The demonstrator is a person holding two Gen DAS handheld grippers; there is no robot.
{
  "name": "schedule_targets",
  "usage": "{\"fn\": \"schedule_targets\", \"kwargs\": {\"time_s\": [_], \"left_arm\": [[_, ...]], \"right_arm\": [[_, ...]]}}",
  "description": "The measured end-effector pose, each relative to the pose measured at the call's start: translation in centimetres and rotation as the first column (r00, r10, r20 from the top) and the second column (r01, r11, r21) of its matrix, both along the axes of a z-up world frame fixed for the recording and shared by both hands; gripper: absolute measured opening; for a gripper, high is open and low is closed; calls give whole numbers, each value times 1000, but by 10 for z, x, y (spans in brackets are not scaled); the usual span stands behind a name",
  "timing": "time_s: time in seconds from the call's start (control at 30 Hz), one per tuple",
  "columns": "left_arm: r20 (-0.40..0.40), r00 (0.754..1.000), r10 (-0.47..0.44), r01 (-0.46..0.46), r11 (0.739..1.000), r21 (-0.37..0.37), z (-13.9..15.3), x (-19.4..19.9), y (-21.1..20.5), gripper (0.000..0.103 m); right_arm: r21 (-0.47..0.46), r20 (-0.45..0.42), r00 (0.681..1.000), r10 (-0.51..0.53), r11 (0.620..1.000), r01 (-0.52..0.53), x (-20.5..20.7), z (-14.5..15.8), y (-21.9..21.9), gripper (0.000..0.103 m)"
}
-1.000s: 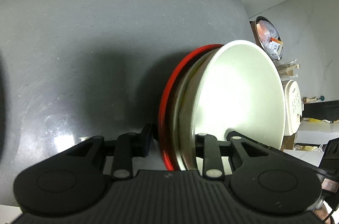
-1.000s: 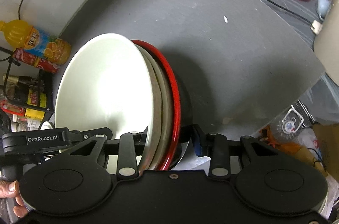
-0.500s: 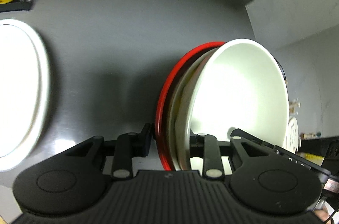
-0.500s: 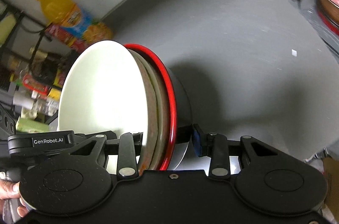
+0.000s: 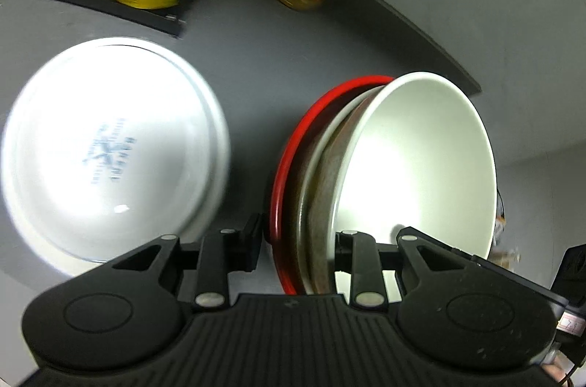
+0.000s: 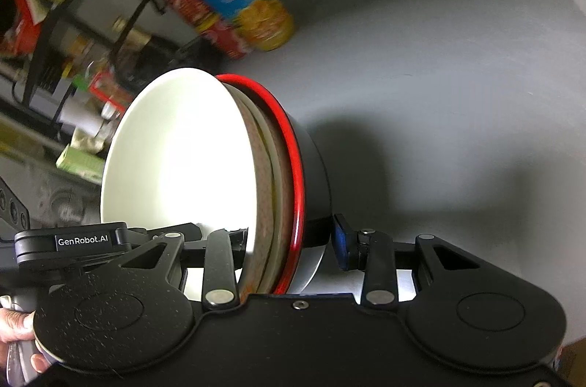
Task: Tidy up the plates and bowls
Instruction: 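Lift and carry the bowl stack with both grippers over the plate stack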
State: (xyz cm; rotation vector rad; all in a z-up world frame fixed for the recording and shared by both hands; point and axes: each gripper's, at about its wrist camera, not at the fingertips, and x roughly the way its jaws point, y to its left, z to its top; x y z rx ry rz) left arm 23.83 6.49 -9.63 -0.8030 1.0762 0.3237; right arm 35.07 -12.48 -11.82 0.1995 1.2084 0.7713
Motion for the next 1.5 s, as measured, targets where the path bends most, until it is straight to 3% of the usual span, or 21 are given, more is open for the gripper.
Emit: {"fn": "schedule_targets", "kwargs": {"time_s": [0.63,1.23,1.5], "left_arm": [[2,969,246,-246,969,-12,-4,-69,70,29],[-39,929,369,-370,929,-21,-28,-93,127,29],[-57,924,378,-380,925,-26,-40,-96,138,29]], "right_arm": [[14,1,973,232,973,-232,-18,9,102,35],[-18,-46,933,356,934,-357,-29,-12,171,35],[-42,-68,925,373,926,-376,-30,-21,181,35]]}}
